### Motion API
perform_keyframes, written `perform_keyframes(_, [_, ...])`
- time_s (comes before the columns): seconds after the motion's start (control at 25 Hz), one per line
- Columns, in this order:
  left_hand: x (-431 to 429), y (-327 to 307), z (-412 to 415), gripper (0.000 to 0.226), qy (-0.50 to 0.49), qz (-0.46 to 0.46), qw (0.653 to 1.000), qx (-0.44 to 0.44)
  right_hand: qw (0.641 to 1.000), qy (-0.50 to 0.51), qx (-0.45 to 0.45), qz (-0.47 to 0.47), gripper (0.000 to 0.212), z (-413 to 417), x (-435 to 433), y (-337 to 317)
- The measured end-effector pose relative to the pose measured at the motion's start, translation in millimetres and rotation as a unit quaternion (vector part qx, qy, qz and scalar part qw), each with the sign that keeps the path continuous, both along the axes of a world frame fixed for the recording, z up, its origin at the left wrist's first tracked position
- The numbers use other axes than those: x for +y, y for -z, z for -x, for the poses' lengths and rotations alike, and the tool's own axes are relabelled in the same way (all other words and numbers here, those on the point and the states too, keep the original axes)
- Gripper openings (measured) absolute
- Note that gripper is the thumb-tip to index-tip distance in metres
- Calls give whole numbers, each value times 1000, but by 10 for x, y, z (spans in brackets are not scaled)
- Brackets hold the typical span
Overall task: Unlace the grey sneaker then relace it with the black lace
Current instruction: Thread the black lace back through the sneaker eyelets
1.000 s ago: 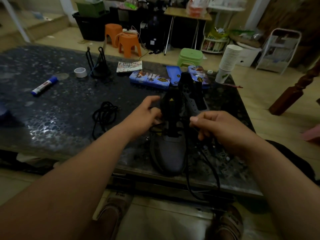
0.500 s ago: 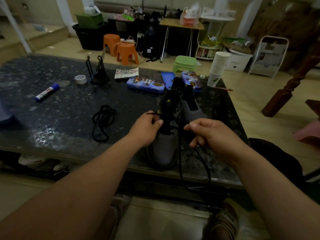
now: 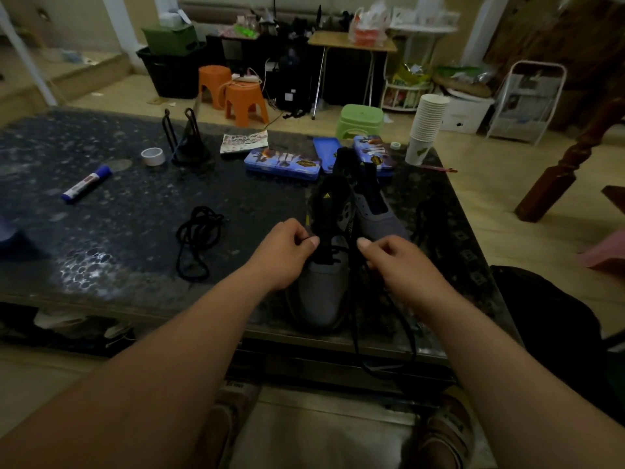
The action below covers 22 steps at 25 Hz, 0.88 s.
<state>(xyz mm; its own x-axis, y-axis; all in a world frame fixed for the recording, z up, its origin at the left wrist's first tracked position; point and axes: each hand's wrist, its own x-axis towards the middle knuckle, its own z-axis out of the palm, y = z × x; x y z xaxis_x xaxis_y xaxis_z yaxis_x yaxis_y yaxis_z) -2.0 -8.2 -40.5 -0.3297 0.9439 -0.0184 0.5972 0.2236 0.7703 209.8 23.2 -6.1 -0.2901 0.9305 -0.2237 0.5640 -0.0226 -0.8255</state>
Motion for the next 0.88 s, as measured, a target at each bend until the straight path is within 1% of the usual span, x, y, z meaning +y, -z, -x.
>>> perform_keyframes(0.08, [16, 44, 5, 26, -2, -6, 1000, -7, 998, -5, 17, -54, 37, 158, 128, 22])
perform_keyframes(0.2, [37, 40, 43, 27, 10, -8, 1000, -10, 987, -64, -49, -142, 23, 320, 266, 159])
perform_keyframes(0.24, [37, 16, 53, 27, 15, -8, 1000, -12, 985, -62, -46, -151, 23, 328, 295, 191])
perform_keyframes(0.28, [46, 9, 78, 27, 15, -5, 1000, -15, 990, -29, -5, -141, 23, 319, 314, 184])
perform_keyframes(0.32, [55, -4, 103, 27, 11, -1, 1000, -23, 989, 37, 75, -119, 23, 279, 337, 146])
perform_keyframes(0.36, [72, -3, 132, 27, 2, 3, 999, -45, 975, 117, 161, -98, 22, 220, 355, 79])
perform_keyframes(0.4, [81, -1, 150, 27, -13, 4, 997, -76, 954, 182, 222, -87, 19, 146, 382, 26])
perform_keyframes(0.44, [87, 6, 169, 25, -31, 3, 993, -115, 949, 206, 219, -99, 16, 81, 387, -10])
perform_keyframes(0.48, [82, -4, 184, 22, -44, 6, 986, -161, 964, 190, 132, -132, 18, 47, 364, -19])
perform_keyframes(0.52, [73, -20, 202, 17, -48, 12, 976, -212, 974, 152, -4, -167, 31, 39, 315, 5])
perform_keyframes(0.56, [47, -55, 232, 12, -48, 15, 961, -270, 965, 119, -112, -203, 49, 70, 248, 51])
perform_keyframes(0.6, [23, -83, 269, 7, -48, 10, 941, -334, 950, 103, -172, -238, 63, 138, 164, 92])
perform_keyframes(0.64, [-3, -111, 292, 6, -53, -1, 915, -399, 939, 95, -187, -273, 68, 227, 92, 140])
perform_keyframes(0.68, [-26, -116, 299, 8, -64, -13, 887, -456, 932, 81, -182, -303, 67, 317, 24, 177])
perform_keyframes(0.72, [-51, -122, 284, 9, -77, -26, 867, -492, 933, 60, -173, -310, 61, 390, -13, 233])
perform_keyframes(0.76, [-65, -116, 254, 10, -94, -34, 858, -504, 943, 35, -163, -288, 54, 443, -35, 293])
perform_keyframes(0.84, [-61, -106, 194, 11, -132, -52, 848, -510, 972, 1, -154, -179, 49, 474, -53, 383])
perform_keyframes(0.88, [-56, -110, 198, 11, -151, -71, 840, -517, 980, -3, -148, -134, 49, 464, -50, 418])
